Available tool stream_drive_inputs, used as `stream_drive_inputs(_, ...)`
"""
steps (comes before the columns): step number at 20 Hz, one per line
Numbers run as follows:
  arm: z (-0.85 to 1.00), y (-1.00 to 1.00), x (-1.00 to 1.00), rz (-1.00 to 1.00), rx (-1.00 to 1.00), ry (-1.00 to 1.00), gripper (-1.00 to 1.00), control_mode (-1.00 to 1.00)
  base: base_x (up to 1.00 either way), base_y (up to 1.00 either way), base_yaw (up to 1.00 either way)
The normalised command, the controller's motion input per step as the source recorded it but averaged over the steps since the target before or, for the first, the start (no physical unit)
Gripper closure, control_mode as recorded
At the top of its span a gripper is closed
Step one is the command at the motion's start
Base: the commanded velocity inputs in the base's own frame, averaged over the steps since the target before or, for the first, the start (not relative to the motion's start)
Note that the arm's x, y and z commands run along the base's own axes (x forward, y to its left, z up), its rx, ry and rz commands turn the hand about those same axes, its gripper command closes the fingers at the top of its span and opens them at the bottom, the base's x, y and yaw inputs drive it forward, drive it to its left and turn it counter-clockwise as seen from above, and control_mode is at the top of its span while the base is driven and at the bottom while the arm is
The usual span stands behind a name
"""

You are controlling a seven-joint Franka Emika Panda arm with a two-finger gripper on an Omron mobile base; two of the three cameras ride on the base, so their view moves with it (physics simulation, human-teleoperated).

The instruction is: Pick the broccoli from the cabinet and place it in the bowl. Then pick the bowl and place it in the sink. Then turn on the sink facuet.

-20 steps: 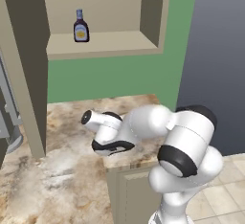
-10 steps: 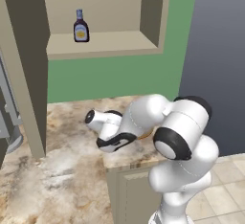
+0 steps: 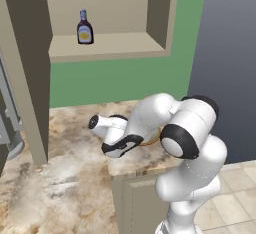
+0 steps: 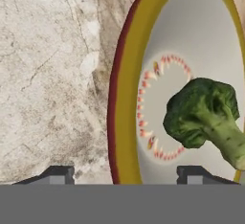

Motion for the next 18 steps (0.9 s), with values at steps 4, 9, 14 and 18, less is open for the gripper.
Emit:
stream_drive_inputs(4,0.00,-0.06,0.00,0.00,0.00,0.00,1.00,-1.00,0.00,0.00,0.00)
stream_drive_inputs(9,0.00,0.00,0.00,0.00,0.00,0.01,1.00,-1.00,0.00,0.00,0.00)
stream_drive_inputs(14,0.32,-0.04,-0.07,0.04,0.00,-0.03,1.00,-1.00,0.00,0.00,0.00)
stream_drive_inputs(18,0.96,0.00,-0.46,0.17,0.00,-0.06,1.00,-1.00,0.00,0.00,0.00)
